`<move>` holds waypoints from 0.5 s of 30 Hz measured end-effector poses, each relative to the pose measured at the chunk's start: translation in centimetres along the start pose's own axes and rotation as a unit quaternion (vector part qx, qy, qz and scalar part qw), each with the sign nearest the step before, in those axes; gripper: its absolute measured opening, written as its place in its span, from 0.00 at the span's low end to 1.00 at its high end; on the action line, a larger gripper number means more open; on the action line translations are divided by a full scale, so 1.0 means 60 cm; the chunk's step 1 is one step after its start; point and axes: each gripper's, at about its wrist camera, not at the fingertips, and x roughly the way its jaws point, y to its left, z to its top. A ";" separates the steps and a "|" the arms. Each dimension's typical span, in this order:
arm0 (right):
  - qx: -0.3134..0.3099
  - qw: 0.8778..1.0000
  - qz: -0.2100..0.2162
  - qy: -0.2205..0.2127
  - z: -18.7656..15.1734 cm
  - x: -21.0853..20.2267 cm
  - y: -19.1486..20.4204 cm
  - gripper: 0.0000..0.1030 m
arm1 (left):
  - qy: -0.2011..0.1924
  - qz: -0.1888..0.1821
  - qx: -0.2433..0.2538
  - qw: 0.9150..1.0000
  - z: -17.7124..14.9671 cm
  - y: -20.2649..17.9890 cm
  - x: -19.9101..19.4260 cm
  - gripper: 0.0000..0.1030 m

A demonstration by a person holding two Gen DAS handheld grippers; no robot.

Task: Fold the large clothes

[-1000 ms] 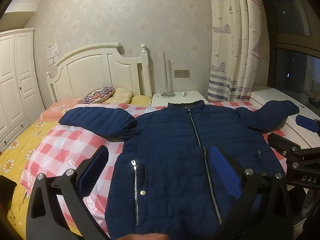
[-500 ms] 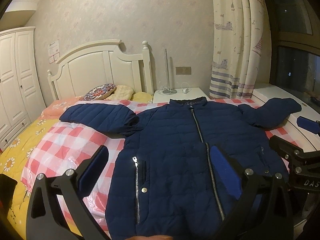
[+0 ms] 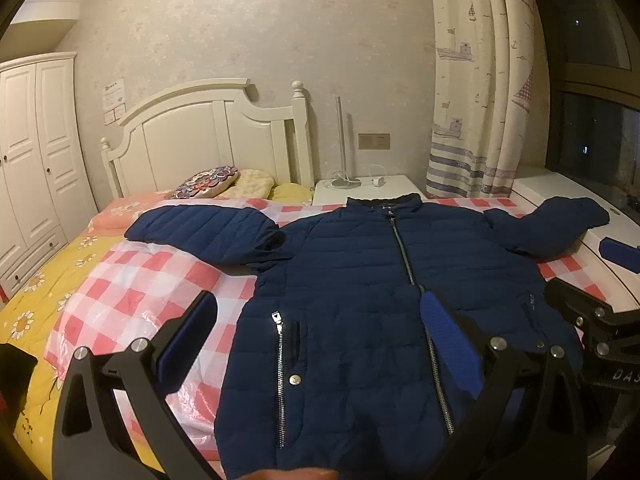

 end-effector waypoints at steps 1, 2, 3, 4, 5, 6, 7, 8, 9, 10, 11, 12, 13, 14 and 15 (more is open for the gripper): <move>0.000 1.000 0.000 0.001 -0.001 0.001 0.001 0.96 | 0.000 0.001 0.001 1.000 -0.001 0.000 0.001 0.98; -0.001 1.000 0.002 0.002 -0.002 0.002 0.001 0.96 | 0.000 0.002 0.000 1.000 0.000 -0.001 0.000 0.98; -0.002 1.000 0.002 0.002 -0.003 0.002 0.002 0.96 | -0.001 0.004 0.000 1.000 0.000 0.000 0.001 0.98; -0.003 1.000 0.002 0.002 -0.003 0.002 0.003 0.96 | -0.002 0.002 0.000 1.000 -0.001 0.001 0.001 0.98; -0.004 1.000 0.002 0.003 -0.004 0.002 0.005 0.96 | -0.002 -0.002 0.001 1.000 -0.001 0.001 0.002 0.98; -0.004 1.000 0.003 0.003 -0.004 0.003 0.003 0.96 | -0.002 -0.006 0.001 1.000 -0.002 0.001 0.002 0.98; -0.004 1.000 0.003 0.003 -0.004 0.003 0.003 0.96 | -0.001 -0.008 0.001 1.000 -0.003 0.000 0.003 0.98; -0.004 1.000 0.003 0.003 -0.004 0.003 0.004 0.96 | -0.002 -0.006 -0.003 1.000 -0.006 0.001 0.003 0.98; -0.004 1.000 0.003 0.004 -0.005 0.003 0.005 0.96 | -0.009 0.000 -0.007 1.000 -0.010 0.001 0.002 0.98; -0.004 1.000 0.003 0.004 -0.005 0.003 0.003 0.96 | -0.016 0.009 -0.007 1.000 -0.013 0.000 0.001 0.98; -0.005 1.000 0.003 0.005 -0.005 0.004 0.003 0.96 | -0.019 0.015 -0.002 1.000 -0.014 -0.001 0.002 0.98; -0.005 1.000 0.002 0.005 -0.006 0.004 0.003 0.96 | -0.018 0.015 0.001 1.000 -0.014 -0.002 0.003 0.98; -0.004 1.000 0.002 0.006 -0.006 0.005 0.003 0.96 | -0.017 0.013 0.001 1.000 -0.014 -0.001 0.004 0.98; -0.004 1.000 0.002 0.006 -0.007 0.005 0.003 0.96 | -0.015 0.011 -0.002 1.000 -0.013 0.000 0.005 0.98; -0.004 1.000 0.002 0.007 -0.007 0.005 0.003 0.96 | -0.011 0.009 -0.004 1.000 -0.012 0.002 0.005 0.98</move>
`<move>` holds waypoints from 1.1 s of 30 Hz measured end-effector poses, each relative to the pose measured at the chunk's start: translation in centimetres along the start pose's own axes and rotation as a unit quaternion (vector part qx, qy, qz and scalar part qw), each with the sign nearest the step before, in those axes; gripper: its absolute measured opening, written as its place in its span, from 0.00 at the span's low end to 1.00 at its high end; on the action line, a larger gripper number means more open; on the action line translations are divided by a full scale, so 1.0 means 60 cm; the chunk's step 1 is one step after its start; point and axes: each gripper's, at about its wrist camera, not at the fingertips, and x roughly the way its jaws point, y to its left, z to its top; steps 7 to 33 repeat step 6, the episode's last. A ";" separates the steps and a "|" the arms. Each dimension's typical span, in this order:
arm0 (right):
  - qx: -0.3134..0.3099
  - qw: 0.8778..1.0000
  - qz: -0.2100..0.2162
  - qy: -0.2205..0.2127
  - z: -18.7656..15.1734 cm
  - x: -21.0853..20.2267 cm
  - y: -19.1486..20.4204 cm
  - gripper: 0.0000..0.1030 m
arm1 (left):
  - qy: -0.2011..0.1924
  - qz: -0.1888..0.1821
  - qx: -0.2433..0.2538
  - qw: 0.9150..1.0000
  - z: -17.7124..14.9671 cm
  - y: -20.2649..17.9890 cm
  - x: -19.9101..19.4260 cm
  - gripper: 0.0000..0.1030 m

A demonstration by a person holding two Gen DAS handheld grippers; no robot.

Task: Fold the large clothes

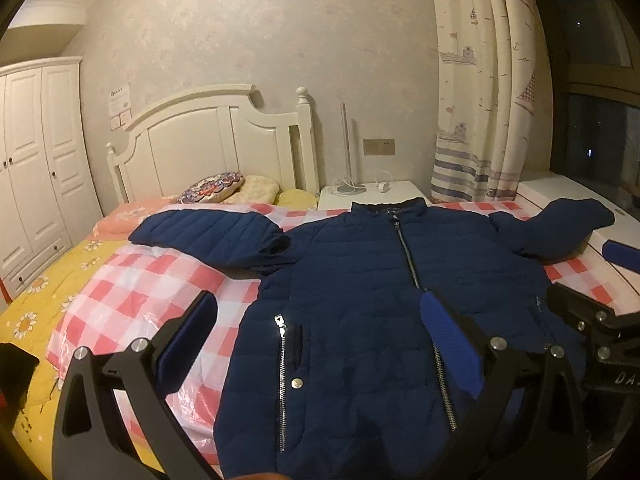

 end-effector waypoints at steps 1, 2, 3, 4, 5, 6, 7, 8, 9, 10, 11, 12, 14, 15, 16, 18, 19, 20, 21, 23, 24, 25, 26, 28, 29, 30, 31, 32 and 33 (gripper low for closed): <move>0.000 1.000 0.000 0.001 -0.001 0.000 -0.001 0.96 | 0.003 -0.003 -0.002 1.000 0.001 0.001 0.000 0.98; 0.001 1.000 0.000 0.001 0.000 0.000 -0.002 0.96 | 0.006 -0.005 -0.003 1.000 0.002 0.003 0.001 0.98; 0.001 1.000 0.001 0.001 -0.001 0.001 -0.003 0.96 | 0.008 -0.003 -0.004 1.000 0.002 0.004 0.002 0.98; 0.000 1.000 0.001 0.001 -0.001 0.001 -0.003 0.96 | 0.009 -0.003 -0.006 1.000 0.002 0.005 0.003 0.98; 0.000 1.000 0.001 0.002 -0.001 0.002 -0.003 0.96 | 0.009 -0.003 -0.006 1.000 0.001 0.005 0.003 0.98; 0.000 1.000 0.001 0.003 -0.001 0.003 -0.002 0.96 | 0.011 -0.003 -0.005 1.000 0.000 0.005 0.004 0.98; 0.000 1.000 0.001 0.003 -0.001 0.003 -0.002 0.96 | 0.011 -0.003 -0.005 1.000 0.000 0.005 0.004 0.98; 0.000 1.000 0.001 0.003 -0.001 0.003 -0.002 0.96 | 0.011 -0.003 -0.005 1.000 0.000 0.005 0.004 0.98; 0.000 1.000 0.001 0.003 -0.001 0.003 -0.002 0.96 | 0.011 -0.003 -0.005 1.000 0.000 0.005 0.004 0.98; 0.000 1.000 0.001 0.003 -0.001 0.003 -0.002 0.96 | 0.011 -0.003 -0.005 1.000 0.000 0.005 0.004 0.98; 0.000 1.000 0.001 0.003 -0.001 0.003 -0.002 0.96 | 0.011 -0.003 -0.005 1.000 0.000 0.005 0.004 0.98; 0.000 1.000 0.001 0.003 -0.001 0.003 -0.002 0.96 | 0.011 -0.003 -0.005 1.000 0.000 0.005 0.004 0.98; 0.000 1.000 0.001 0.003 -0.001 0.003 -0.002 0.96 | 0.011 -0.003 -0.005 1.000 0.000 0.005 0.004 0.98; 0.000 1.000 0.001 0.003 -0.001 0.003 -0.002 0.96 | 0.011 -0.003 -0.005 1.000 0.000 0.005 0.004 0.98; 0.000 1.000 0.001 0.003 -0.001 0.003 -0.002 0.96 | 0.011 -0.003 -0.005 1.000 0.000 0.005 0.004 0.98; 0.000 1.000 0.001 0.003 -0.001 0.003 -0.002 0.96 | 0.011 -0.003 -0.005 1.000 0.000 0.005 0.004 0.98; 0.000 1.000 0.001 0.003 -0.001 0.003 -0.002 0.96 | 0.011 -0.003 -0.005 1.000 0.000 0.005 0.004 0.98; 0.000 1.000 0.001 0.003 -0.001 0.003 -0.002 0.96 | 0.011 -0.003 -0.005 1.000 0.000 0.005 0.004 0.98; 0.000 1.000 0.001 0.003 -0.001 0.003 -0.002 0.96 | 0.011 -0.003 -0.005 1.000 0.000 0.005 0.004 0.98; 0.000 1.000 0.001 0.003 -0.001 0.003 -0.002 0.96 | 0.011 -0.003 -0.005 1.000 0.000 0.005 0.004 0.98; 0.000 1.000 0.001 0.003 -0.001 0.003 -0.002 0.96 | 0.011 -0.003 -0.005 1.000 0.000 0.005 0.004 0.98; 0.000 1.000 0.001 0.003 -0.001 0.003 -0.002 0.96 | 0.011 -0.003 -0.005 1.000 0.000 0.005 0.004 0.98; 0.000 1.000 0.001 0.003 -0.001 0.003 -0.002 0.96 | 0.011 -0.003 -0.005 1.000 0.000 0.005 0.004 0.98; 0.000 1.000 0.001 0.003 -0.001 0.003 -0.002 0.96 | 0.011 -0.003 -0.005 1.000 0.000 0.005 0.004 0.98; 0.000 1.000 0.001 0.003 -0.001 0.003 -0.002 0.96 | 0.011 -0.003 -0.005 1.000 0.000 0.005 0.004 0.98; 0.000 1.000 0.001 0.003 -0.001 0.003 -0.002 0.96 | 0.011 -0.003 -0.005 1.000 0.000 0.005 0.004 0.98; 0.000 1.000 0.001 0.003 -0.001 0.003 -0.002 0.96 | 0.011 -0.003 -0.005 1.000 0.000 0.005 0.004 0.98; 0.000 1.000 0.001 0.003 -0.001 0.003 -0.002 0.96 | 0.011 -0.003 -0.005 1.000 0.000 0.005 0.004 0.98; 0.000 1.000 0.001 0.003 -0.001 0.003 -0.002 0.96 | 0.011 -0.003 -0.005 1.000 0.000 0.005 0.004 0.98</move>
